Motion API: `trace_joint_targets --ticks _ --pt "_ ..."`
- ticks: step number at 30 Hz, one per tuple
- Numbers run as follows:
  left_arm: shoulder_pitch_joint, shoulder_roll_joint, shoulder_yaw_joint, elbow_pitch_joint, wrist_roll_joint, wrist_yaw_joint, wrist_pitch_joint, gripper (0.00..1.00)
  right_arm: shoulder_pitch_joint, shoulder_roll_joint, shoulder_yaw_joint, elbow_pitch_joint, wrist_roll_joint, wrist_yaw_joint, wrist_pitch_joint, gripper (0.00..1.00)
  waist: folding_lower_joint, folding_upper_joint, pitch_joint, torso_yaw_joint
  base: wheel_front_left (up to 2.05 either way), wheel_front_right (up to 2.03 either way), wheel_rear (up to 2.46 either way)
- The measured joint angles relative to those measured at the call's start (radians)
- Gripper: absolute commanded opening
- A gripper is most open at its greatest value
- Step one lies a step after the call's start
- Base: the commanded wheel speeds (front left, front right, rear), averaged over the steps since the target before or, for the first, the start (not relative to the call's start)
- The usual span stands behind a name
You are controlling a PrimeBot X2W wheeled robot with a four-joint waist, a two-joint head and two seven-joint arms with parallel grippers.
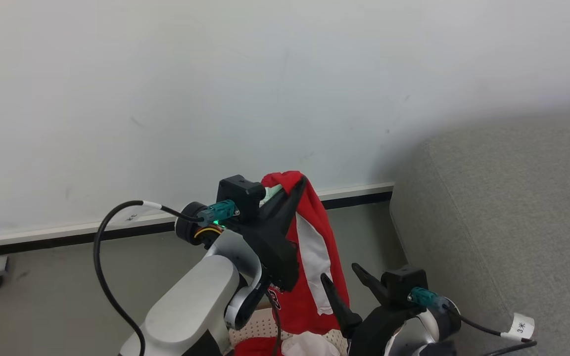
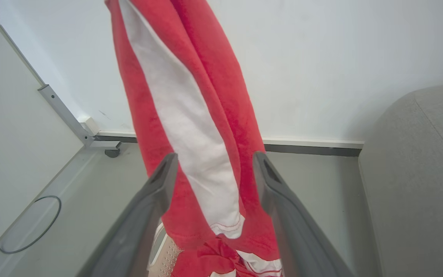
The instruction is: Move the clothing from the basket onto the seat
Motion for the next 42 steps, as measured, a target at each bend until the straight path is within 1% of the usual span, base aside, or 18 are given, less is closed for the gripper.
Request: trace_joint_targets --ticks 10,15,20,24,29,32,37,39,41,42 --pt "-0.037 0.0 -0.091 -0.099 -0.049 0.007 0.026 0.0 -0.068 0.0 0.005 0.103 0.032 0.0 -0.006 1.0 0.0 0.0 -0.003 0.055 0.0 0.0 0.0" --pt "-0.046 0.001 -0.119 -0.155 -0.074 0.01 0.04 0.0 -0.075 0.0 0.029 0.132 0.08 0.0 -0.006 1.0 0.0 0.0 -0.004 0.071 0.0 0.0 0.0" --pt "-0.058 0.0 -0.151 -0.219 -0.112 0.014 0.057 0.0 -0.097 0.0 0.044 0.145 0.11 0.0 -0.024 1.0 0.0 0.0 -0.005 0.075 0.0 0.0 0.0" --pt "-0.06 0.0 -0.173 -0.23 -0.123 0.026 0.071 0.0 -0.115 0.0 0.049 0.149 0.124 0.0 -0.048 1.0 0.0 0.0 -0.004 0.074 0.0 0.0 0.0" --pt "-0.056 0.001 -0.194 -0.253 -0.153 0.022 0.081 0.0 -0.119 0.0 0.055 0.163 0.13 0.0 -0.053 1.0 0.0 0.0 -0.005 0.07 0.0 0.0 0.0" --pt "-0.053 0.0 -0.208 -0.28 -0.189 0.023 0.089 0.0 -0.13 0.0 0.06 0.168 0.138 0.0 -0.056 1.0 0.0 0.0 -0.006 0.068 0.0 0.0 0.0" --pt "-0.036 0.0 -0.226 -0.335 -0.248 0.044 0.102 0.0 -0.135 0.0 0.067 0.168 0.147 0.0 -0.077 1.0 0.0 0.0 -0.009 0.061 0.0 0.0 0.0" --pt "-0.03 0.001 -0.241 -0.352 -0.268 0.046 0.111 0.0 -0.139 0.0 0.068 0.168 0.148 0.0 -0.085 1.0 0.0 0.0 -0.009 0.057 0.0 0.0 0.0" --pt "-0.028 0.0 -0.249 -0.358 -0.278 0.047 0.118 0.0 -0.147 0.0 0.068 0.169 0.152 0.0 -0.088 0.39 0.0 0.0 -0.01 0.054 0.0 0.0 0.0" --pt "-0.026 0.0 -0.252 -0.356 -0.282 0.049 0.118 0.0 -0.151 0.0 0.068 0.169 0.152 0.0 -0.094 0.0 0.0 0.0 -0.01 0.052 0.0 0.0 0.0"
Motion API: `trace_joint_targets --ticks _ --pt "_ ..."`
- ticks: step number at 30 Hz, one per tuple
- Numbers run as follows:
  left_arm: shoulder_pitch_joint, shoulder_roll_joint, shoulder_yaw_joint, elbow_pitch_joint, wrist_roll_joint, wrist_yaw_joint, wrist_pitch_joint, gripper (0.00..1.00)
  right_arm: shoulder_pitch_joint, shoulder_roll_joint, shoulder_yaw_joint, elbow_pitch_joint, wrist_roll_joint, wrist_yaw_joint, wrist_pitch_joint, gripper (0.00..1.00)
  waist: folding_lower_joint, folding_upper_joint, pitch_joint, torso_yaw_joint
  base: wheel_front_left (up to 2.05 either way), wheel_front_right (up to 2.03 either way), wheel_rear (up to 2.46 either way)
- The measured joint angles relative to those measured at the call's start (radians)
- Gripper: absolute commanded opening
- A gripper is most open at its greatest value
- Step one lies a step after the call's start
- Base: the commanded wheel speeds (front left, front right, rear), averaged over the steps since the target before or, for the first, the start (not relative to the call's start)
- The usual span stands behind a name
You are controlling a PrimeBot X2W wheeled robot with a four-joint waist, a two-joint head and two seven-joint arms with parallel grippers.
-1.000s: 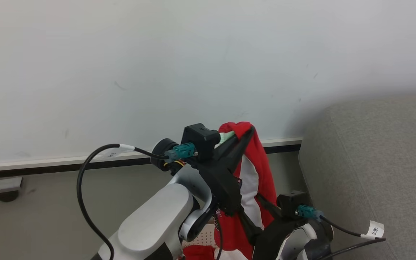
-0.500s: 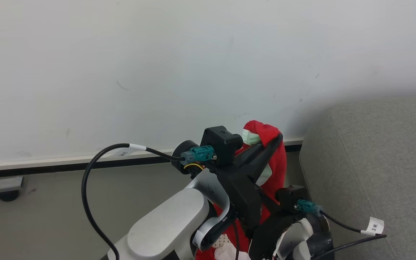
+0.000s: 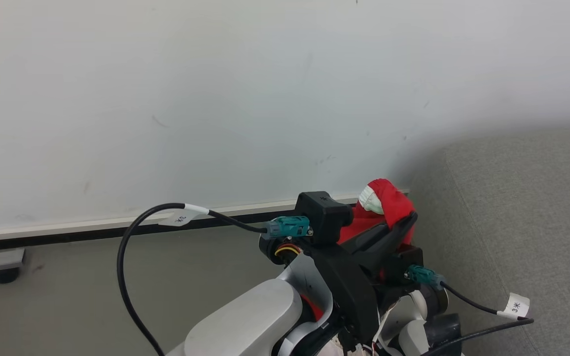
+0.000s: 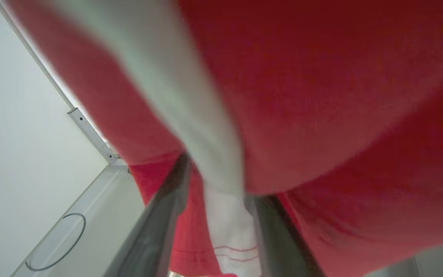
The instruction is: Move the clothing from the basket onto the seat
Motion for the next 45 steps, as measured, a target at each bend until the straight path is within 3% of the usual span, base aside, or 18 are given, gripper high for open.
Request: trace_joint_targets --ticks 7,8,9,15,21,29,37,45 --pt "0.011 0.001 0.002 0.056 -0.008 0.001 -0.024 0.0 0.001 0.0 0.007 0.006 -0.002 0.0 0.0 0.0 0.0 0.0 -0.003 -0.011 0.0 0.0 0.0" --pt "0.011 0.002 0.005 0.069 0.0 0.005 -0.04 0.43 0.002 0.0 0.008 0.007 -0.002 0.0 0.0 0.0 0.0 0.0 -0.003 -0.012 0.0 0.0 0.0" --pt "0.011 0.006 0.006 0.084 0.013 0.004 -0.053 1.0 0.003 0.0 0.01 0.007 -0.002 0.0 0.0 0.0 0.0 0.0 -0.003 -0.014 0.0 0.0 0.0" --pt "0.013 0.015 0.025 0.168 0.033 0.003 -0.126 1.0 0.009 0.0 0.012 0.008 -0.002 0.0 0.001 0.0 0.0 0.0 -0.004 -0.025 0.0 0.0 0.0" --pt "0.025 0.073 0.017 0.276 0.091 -0.052 -0.257 1.0 0.048 0.001 -0.008 -0.003 -0.023 0.0 0.012 0.0 0.0 -0.0001 -0.004 -0.034 0.0 0.0 0.0" --pt "0.098 0.136 0.027 0.355 0.102 -0.101 -0.319 1.0 0.104 0.0 -0.078 -0.058 -0.078 0.0 0.032 0.0 0.0 0.0 -0.001 -0.054 0.0 0.0 0.0" --pt "0.208 0.184 0.104 0.355 0.107 -0.099 -0.339 1.0 0.191 -0.005 -0.184 -0.183 -0.153 0.0 0.075 0.0 0.0 0.0 0.019 -0.102 0.0 0.0 0.0" --pt "0.311 0.228 0.156 0.336 0.083 -0.041 -0.339 1.0 0.261 -0.004 -0.231 -0.326 -0.207 0.0 0.148 0.0 0.0 0.0 0.039 -0.195 0.0 0.0 0.0"
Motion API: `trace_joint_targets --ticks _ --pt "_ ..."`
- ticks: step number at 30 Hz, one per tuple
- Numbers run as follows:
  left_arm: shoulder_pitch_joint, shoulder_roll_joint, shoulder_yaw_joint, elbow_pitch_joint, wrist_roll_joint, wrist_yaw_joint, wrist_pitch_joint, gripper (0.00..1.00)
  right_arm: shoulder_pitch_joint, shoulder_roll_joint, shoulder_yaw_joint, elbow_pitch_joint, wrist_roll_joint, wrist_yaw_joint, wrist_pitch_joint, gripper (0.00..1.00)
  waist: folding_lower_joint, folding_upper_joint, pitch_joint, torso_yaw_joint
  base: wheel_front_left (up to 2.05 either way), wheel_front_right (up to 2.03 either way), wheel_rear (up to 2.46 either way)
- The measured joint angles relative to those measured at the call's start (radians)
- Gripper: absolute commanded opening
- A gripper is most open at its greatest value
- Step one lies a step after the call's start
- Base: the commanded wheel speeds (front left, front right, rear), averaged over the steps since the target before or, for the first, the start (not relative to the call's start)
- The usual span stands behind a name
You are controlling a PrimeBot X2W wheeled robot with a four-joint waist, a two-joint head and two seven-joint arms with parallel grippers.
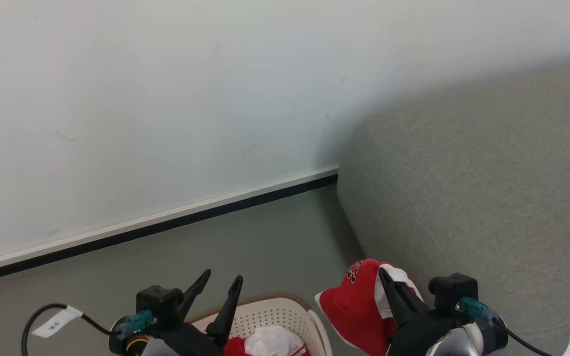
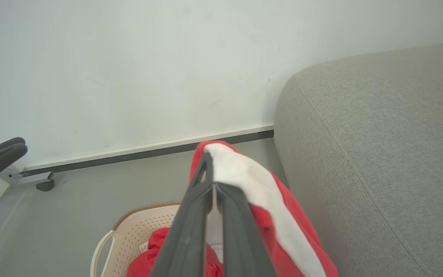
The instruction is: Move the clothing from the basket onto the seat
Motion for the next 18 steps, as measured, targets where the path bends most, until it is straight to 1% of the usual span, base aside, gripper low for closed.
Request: trace_joint_targets --ticks 5,11,18 --pt "0.037 0.012 0.011 -0.034 -0.002 0.029 0.0 1.0 0.024 0.002 0.003 -0.057 -0.006 0.0 0.028 0.0 0.0 0.0 0.015 -0.08 0.0 0.0 0.0" --pt "0.059 0.025 0.01 -0.073 0.001 0.06 0.0 1.0 0.044 0.003 0.004 -0.087 -0.007 0.0 0.04 0.0 0.0 0.0 0.034 -0.186 0.0 0.0 0.0" --pt "0.069 0.023 -0.009 -0.096 0.007 0.063 0.013 1.0 0.053 0.004 -0.008 -0.1 -0.003 0.0 0.039 0.0 0.0 0.0 0.06 -0.292 0.0 0.0 0.0"
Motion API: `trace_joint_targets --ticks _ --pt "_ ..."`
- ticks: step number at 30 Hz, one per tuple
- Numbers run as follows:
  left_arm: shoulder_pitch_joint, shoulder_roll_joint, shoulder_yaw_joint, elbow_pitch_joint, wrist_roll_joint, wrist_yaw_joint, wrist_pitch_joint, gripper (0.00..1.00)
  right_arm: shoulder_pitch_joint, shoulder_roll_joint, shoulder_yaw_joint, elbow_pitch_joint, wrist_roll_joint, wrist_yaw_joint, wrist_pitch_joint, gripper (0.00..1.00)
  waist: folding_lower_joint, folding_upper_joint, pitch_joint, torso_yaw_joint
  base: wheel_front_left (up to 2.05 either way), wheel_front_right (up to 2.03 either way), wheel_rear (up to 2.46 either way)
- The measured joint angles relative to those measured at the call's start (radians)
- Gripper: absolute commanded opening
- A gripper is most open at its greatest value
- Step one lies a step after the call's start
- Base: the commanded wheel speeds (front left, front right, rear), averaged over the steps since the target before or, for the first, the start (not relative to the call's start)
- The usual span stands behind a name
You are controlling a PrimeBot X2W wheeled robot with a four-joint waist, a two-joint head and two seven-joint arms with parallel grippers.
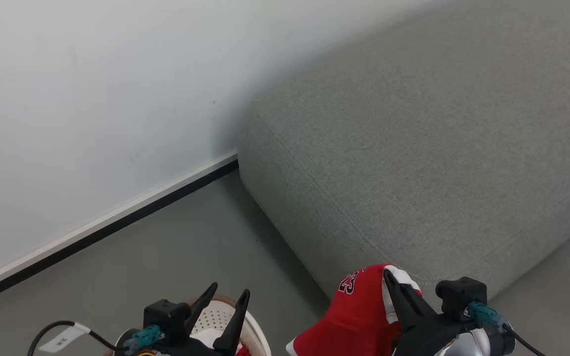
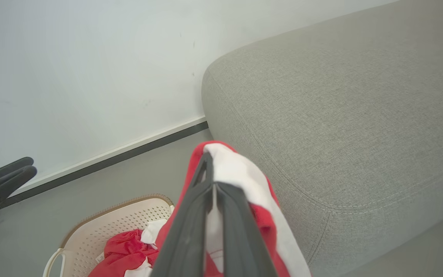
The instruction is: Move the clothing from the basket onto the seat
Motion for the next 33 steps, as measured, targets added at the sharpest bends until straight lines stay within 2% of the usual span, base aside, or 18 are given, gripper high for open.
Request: trace_joint_targets --ticks 9,16,23,28,33 --pt "-0.024 -0.006 -0.02 0.003 0.014 -0.007 0.015 1.0 0.015 0.0 -0.018 -0.01 0.009 0.0 -0.012 0.0 0.0 0.0 0.046 -0.048 0.0 0.0 0.0" --pt "-0.032 -0.006 -0.028 0.004 0.015 -0.008 0.02 1.0 0.0 0.0 -0.016 -0.003 0.018 0.0 -0.013 0.0 0.0 0.0 0.059 -0.051 0.0 0.0 0.0" --pt "-0.048 -0.009 -0.047 -0.015 0.03 -0.006 0.032 1.0 -0.091 -0.007 -0.015 0.0 0.034 0.0 -0.011 0.0 0.0 0.0 0.085 -0.033 0.0 0.0 0.0" --pt "-0.086 -0.002 -0.075 -0.044 0.063 -0.015 0.059 1.0 -0.258 -0.097 -0.028 -0.027 0.072 0.0 -0.002 0.0 0.0001 0.0 0.13 -0.004 0.0 0.0 0.0" --pt "-0.134 0.011 -0.104 -0.103 0.1 -0.022 0.09 1.0 -0.434 -0.217 -0.122 -0.024 0.136 0.0 0.007 0.0 0.0001 0.0001 0.19 0.04 0.0 0.0 0.0"
